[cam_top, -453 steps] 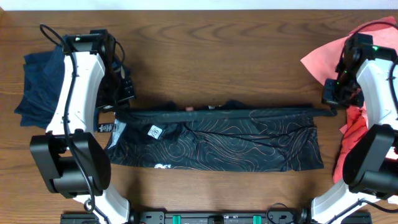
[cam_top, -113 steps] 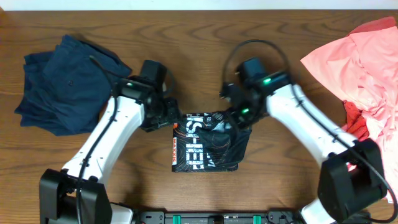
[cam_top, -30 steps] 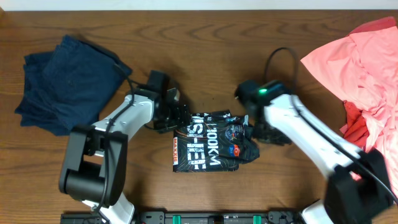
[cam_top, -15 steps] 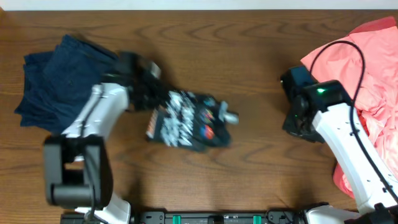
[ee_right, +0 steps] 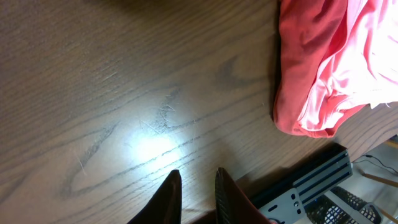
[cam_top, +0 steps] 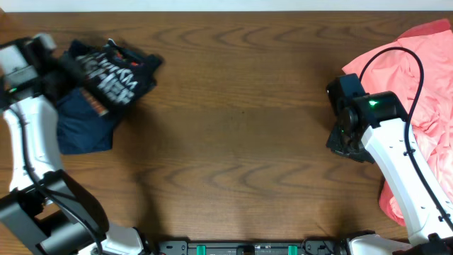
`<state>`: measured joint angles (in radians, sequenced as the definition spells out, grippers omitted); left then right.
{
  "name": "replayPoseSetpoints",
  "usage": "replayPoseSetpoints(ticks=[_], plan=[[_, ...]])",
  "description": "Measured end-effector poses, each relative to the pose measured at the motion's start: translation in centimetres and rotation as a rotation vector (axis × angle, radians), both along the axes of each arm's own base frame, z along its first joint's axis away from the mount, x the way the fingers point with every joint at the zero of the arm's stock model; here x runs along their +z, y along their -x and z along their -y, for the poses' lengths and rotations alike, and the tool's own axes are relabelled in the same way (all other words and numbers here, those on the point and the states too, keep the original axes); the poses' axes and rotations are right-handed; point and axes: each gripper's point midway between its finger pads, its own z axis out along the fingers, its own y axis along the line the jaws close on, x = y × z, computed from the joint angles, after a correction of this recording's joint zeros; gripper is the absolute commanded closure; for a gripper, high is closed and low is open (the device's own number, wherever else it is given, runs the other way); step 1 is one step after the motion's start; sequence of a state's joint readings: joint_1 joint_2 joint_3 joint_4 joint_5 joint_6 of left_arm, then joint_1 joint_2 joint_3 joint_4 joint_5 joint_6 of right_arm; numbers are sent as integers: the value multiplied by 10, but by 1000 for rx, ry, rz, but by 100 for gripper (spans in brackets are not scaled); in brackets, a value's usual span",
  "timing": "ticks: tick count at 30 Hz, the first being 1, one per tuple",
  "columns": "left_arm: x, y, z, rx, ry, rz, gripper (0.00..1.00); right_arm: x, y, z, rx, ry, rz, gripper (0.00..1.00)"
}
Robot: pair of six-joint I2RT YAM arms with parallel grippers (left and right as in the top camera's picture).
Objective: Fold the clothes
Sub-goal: 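Carry the folded black shirt with the left gripper onto the left navy pile, then release the shirt on the pile and pull the left gripper back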
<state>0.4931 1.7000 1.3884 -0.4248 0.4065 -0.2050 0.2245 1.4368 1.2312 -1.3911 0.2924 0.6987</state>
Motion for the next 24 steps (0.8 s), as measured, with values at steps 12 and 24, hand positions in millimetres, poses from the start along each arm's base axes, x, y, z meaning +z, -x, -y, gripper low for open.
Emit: replayPoseSetpoints(ticks=[12,24], plan=[[-25,51,-96,276,3,-84,2,0,-4,-1,15,-3,12,58],[-31,5,38,-56,112,-116,2,10,-108,-84,385,-357,368,11]])
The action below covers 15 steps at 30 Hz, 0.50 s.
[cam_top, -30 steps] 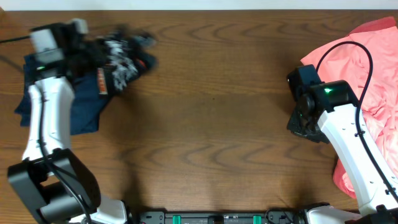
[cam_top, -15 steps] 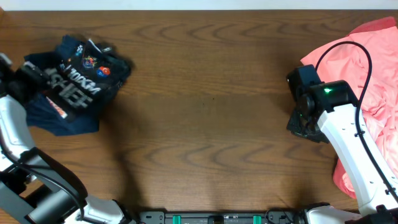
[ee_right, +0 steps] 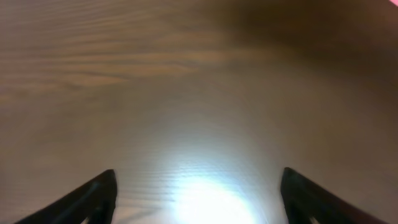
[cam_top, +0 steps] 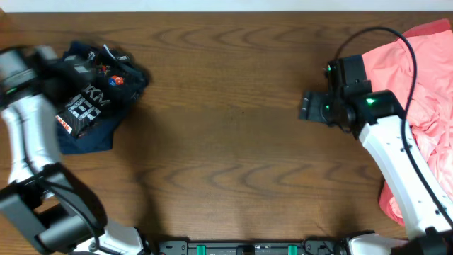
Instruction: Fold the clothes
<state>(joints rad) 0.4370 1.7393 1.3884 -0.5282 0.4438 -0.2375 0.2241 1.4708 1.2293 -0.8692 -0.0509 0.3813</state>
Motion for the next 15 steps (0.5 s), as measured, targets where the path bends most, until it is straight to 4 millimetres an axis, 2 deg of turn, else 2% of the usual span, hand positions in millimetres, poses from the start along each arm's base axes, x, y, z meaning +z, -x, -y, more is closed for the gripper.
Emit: replayPoseSetpoints(ticks=[2,4,6,8,11,13,15], plan=[[-8,-1,45,-103,-15,-56,2,-9,-6,-11,65,-31,-9,2],[-19,7,91,-218,-49,-132,2,-24,-7,-16,104,-39,-51,1],[-32,27,137,-334,-93,-240,2,-44,-1,-15,134,-36,-128,1],[-43,56,166,-426,-133,-363,2,-60,11,-9,136,-33,-219,1],[-53,108,188,-521,-180,-569,2,-75,36,7,111,-28,-361,1],[-54,139,191,-553,-196,-693,2,-75,54,16,92,-25,-438,1],[-52,162,190,-563,-206,-786,2,-73,66,22,80,-25,-485,1]])
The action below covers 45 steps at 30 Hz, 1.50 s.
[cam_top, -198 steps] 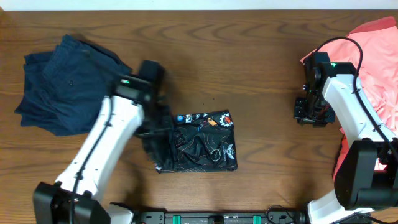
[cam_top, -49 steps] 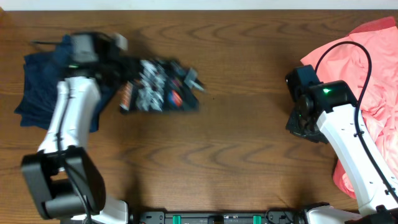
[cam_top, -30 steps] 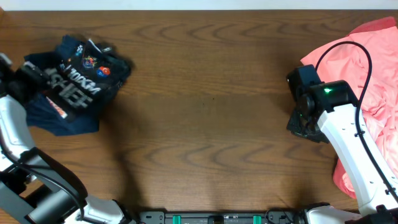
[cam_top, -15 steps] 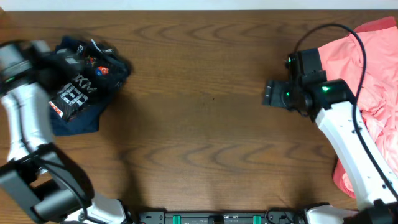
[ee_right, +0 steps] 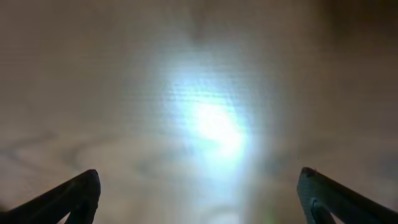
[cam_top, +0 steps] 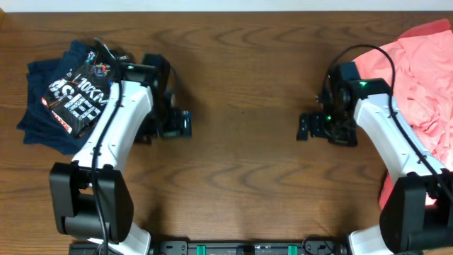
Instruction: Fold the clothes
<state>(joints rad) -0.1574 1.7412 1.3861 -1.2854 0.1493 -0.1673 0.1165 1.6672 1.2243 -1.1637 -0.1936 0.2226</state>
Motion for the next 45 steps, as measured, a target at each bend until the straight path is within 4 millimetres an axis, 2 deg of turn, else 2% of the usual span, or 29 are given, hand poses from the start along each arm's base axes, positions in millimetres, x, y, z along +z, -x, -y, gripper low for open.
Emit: replayPoseSetpoints(ticks=[2,5,9,12,14,17,19,25,31,45], plan=[[2,12,-2,2,-20,-48,2,5,8,4,-9,1,-20,1],[1,19,-3,-1,-32,-26,2,20,11,6,-21,1,28,1],[15,24,1,-23,-2,181,2,54,8,13,-75,15,234,1],[44,24,8,-53,39,454,2,86,6,17,-111,12,480,1],[70,30,13,-85,68,674,2,107,12,17,-125,12,654,1],[106,44,18,-112,134,971,2,134,30,19,-141,-2,887,1],[125,59,13,-105,164,1107,2,141,44,27,-168,7,964,1],[168,104,-7,-64,227,1380,2,127,98,47,-205,47,974,1],[185,123,-17,-40,255,1498,2,103,128,55,-195,88,869,1],[186,125,-18,-38,256,1505,2,100,131,55,-203,87,857,1]])
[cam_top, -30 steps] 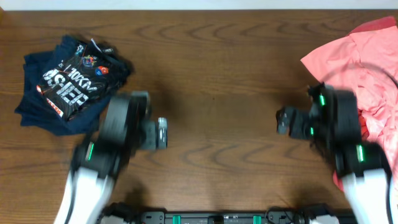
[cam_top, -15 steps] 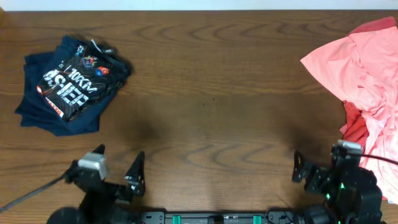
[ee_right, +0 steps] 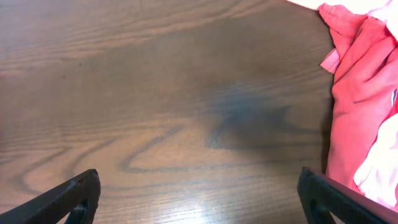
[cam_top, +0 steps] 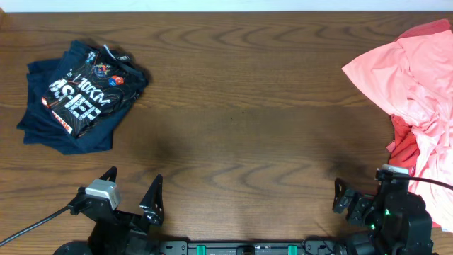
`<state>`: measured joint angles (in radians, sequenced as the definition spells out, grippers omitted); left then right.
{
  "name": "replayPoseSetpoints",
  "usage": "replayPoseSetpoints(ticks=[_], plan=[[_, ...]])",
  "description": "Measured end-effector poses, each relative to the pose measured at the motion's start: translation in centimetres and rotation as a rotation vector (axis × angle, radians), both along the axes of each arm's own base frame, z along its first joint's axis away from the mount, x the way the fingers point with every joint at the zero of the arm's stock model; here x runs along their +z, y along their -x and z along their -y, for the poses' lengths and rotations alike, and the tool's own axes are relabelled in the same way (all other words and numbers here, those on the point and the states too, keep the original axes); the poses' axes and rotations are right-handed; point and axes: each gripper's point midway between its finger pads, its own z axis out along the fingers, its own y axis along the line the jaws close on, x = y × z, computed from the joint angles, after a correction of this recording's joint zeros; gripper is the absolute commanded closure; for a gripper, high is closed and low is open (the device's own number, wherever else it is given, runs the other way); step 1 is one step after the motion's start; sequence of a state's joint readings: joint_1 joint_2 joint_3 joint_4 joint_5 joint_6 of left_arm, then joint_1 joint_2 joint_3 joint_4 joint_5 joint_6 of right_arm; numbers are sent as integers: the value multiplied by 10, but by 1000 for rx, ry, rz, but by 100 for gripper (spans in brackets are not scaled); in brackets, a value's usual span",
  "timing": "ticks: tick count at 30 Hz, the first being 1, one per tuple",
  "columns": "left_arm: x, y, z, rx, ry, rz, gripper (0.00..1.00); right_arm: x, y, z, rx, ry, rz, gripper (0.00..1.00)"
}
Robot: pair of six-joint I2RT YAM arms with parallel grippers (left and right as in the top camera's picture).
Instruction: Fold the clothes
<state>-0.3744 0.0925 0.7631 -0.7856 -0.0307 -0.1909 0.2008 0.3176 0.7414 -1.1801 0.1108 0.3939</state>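
Observation:
A navy printed shirt (cam_top: 78, 95) lies folded in a loose bundle at the table's far left. A heap of coral-pink clothes (cam_top: 417, 78) covers the far right side; its edge (ee_right: 357, 93) shows at the right of the right wrist view. My left gripper (cam_top: 132, 185) sits open at the front edge on the left, holding nothing. My right gripper (cam_top: 361, 195) sits at the front edge on the right. In its own view the right gripper (ee_right: 199, 199) is wide open over bare wood, just left of the coral cloth.
The brown wooden table (cam_top: 241, 106) stretches between the two piles. A black rail with green clips (cam_top: 248, 248) runs along the front edge between the arm bases.
Both arms were reaching over the table, the left beside the navy shirt and the right left of the coral heap. Now both are drawn back to the front edge. The clothes have not moved.
My left gripper was at the navy shirt at the far left while my right gripper was shut near the coral heap. Then the right stood open. After that the navy shirt lay bundled with the left gripper off it. Now both grippers rest open at the front edge.

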Motion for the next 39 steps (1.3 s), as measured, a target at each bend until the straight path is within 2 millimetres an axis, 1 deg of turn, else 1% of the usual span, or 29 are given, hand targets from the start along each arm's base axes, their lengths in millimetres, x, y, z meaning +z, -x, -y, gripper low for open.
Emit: replayPoseSetpoints(ticks=[4,6,9,13,14,16,17,19,21,23,27,29,39], plan=[[0,0,0,0,0,0,2,9,0,2,-12,-12,73,1],[0,0,0,0,0,-1,2,14,-5,4,-28,-22,139,1],[0,0,0,0,0,-1,2,18,-18,5,-28,-13,261,1],[-1,0,0,0,-1,-3,2,6,-41,2,20,36,399,1],[-1,0,0,0,-1,-4,2,-1,-49,1,34,51,422,1],[-1,0,0,0,-1,-3,2,-5,-61,-1,50,72,470,1],[-1,0,0,0,-2,-4,2,-5,-70,-3,67,89,517,1],[-1,0,0,0,-1,-3,2,-5,-81,-6,90,120,587,1],[-2,0,0,0,-2,-4,2,-1,-90,-7,102,154,670,1],[-1,0,0,0,-1,-4,2,-1,-96,-8,112,189,734,1],[-2,0,0,0,-2,-5,2,-21,-99,-9,138,232,704,1],[-2,0,0,0,-2,-5,2,-26,-99,-9,146,243,687,1],[-2,0,0,0,-2,-5,2,-26,-99,-10,158,263,688,1]])
